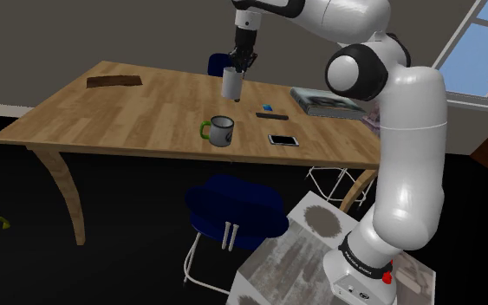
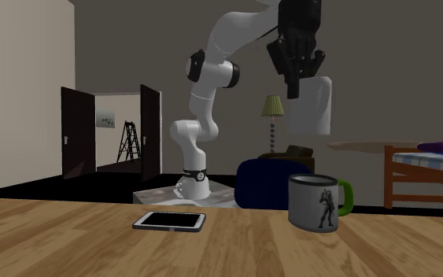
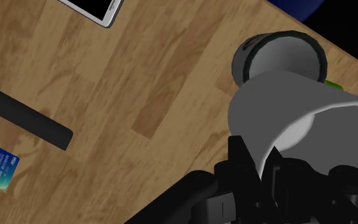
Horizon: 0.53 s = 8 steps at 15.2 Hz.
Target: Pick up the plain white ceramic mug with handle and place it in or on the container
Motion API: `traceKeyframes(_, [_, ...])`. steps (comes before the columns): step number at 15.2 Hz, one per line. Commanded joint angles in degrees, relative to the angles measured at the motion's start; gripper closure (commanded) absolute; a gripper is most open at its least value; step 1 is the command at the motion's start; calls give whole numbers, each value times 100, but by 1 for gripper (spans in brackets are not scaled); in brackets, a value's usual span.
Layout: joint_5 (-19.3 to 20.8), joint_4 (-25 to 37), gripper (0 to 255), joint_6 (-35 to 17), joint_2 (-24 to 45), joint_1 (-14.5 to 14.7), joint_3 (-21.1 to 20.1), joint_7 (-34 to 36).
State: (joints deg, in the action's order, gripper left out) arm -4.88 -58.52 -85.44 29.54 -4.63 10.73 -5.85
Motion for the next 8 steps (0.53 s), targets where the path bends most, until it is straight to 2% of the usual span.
traceKeyframes(1, [15,92,255,91,0,160,-48,217])
traceKeyframes(3, [14,417,255,284,129,311,-106,446])
traceKeyframes(8, [46,-337,255,-247,-93,373,-100,441])
